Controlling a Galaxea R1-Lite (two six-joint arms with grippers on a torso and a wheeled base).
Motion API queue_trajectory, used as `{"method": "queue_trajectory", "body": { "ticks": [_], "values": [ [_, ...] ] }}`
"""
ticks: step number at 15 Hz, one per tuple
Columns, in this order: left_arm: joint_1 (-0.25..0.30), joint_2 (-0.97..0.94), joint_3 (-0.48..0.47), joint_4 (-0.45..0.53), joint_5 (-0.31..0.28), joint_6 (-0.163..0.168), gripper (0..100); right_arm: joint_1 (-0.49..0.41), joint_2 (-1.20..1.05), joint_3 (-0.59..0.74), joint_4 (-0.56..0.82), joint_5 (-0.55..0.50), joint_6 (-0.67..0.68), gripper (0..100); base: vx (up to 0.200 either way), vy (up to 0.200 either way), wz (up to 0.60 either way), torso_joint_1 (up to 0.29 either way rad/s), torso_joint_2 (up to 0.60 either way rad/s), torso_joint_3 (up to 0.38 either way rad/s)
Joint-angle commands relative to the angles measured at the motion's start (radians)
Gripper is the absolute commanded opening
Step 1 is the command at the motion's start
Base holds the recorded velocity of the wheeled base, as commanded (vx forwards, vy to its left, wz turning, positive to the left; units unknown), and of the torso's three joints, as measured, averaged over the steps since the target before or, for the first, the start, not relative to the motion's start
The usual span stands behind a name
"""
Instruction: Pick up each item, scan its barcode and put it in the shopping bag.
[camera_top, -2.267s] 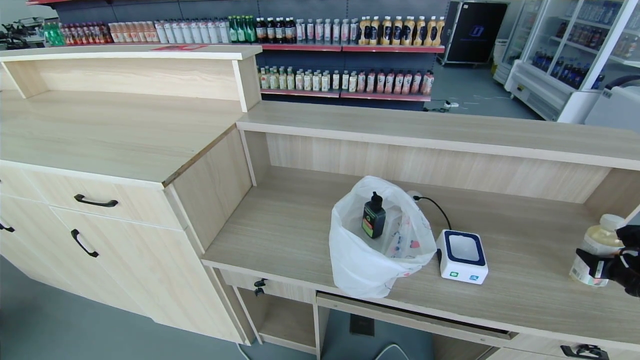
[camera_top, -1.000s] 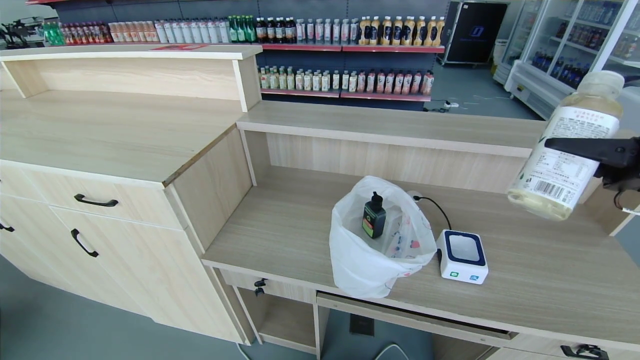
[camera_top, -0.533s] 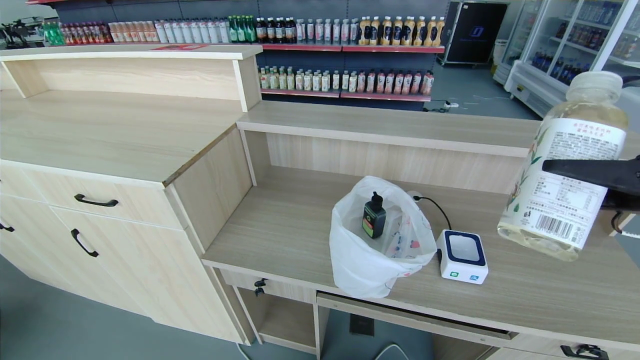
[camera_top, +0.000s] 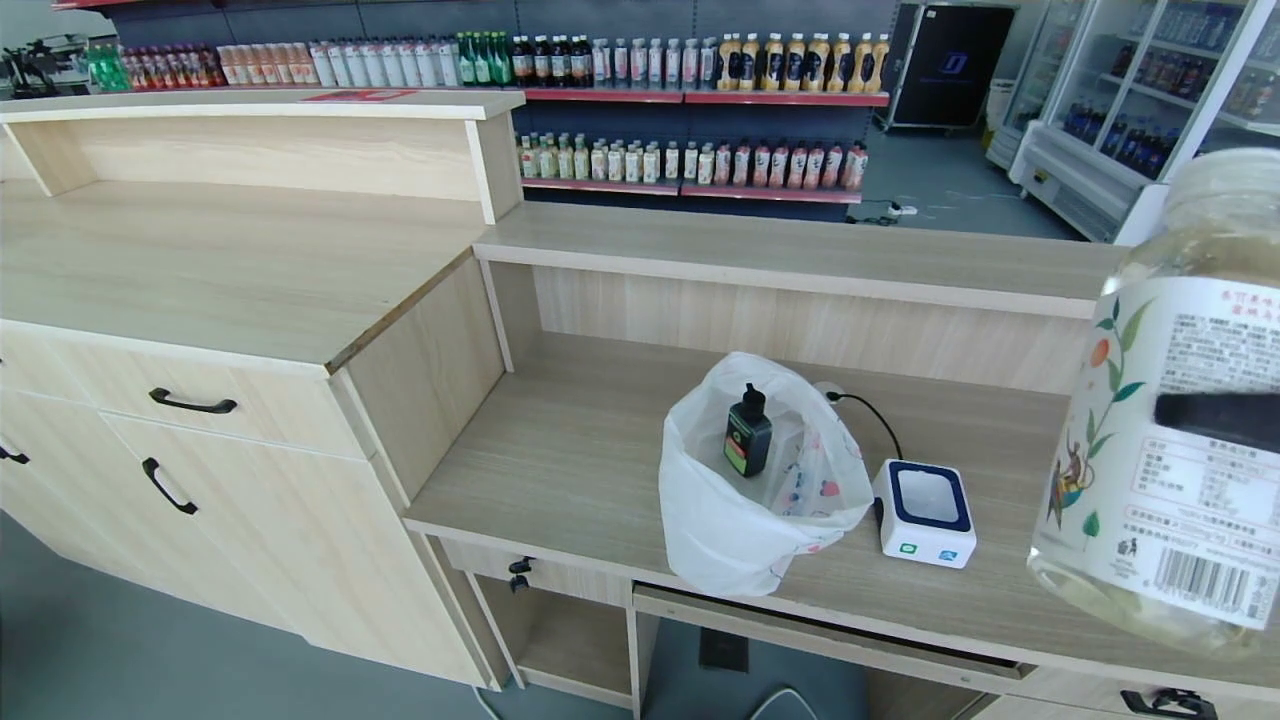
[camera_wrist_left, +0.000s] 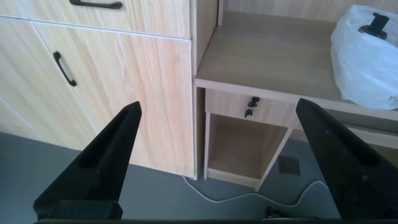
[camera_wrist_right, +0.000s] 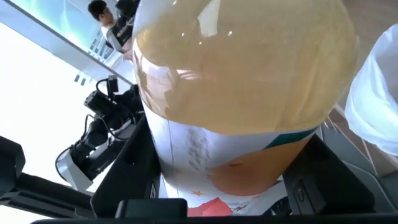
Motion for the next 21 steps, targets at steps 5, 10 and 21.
{"method": "queue_trajectory", "body": {
  "ticks": [5,10,21],
  "values": [
    [0.0,0.0,0.0,0.0,0.0,0.0,100,0.077,-0.075,-0.004,0.035,0.0,0.0,0,0.0,0.0,0.0,0.0,0.0,0.0],
    [0.0,0.0,0.0,0.0,0.0,0.0,100,0.077,-0.098,0.002,0.095,-0.001,-0.011,0,0.0,0.0,0.0,0.0,0.0,0.0],
    [0.0,0.0,0.0,0.0,0.0,0.0,100,0.074,-0.115,0.001,0.172,-0.005,-0.08,0,0.0,0.0,0.0,0.0,0.0,0.0]
  ]
}}
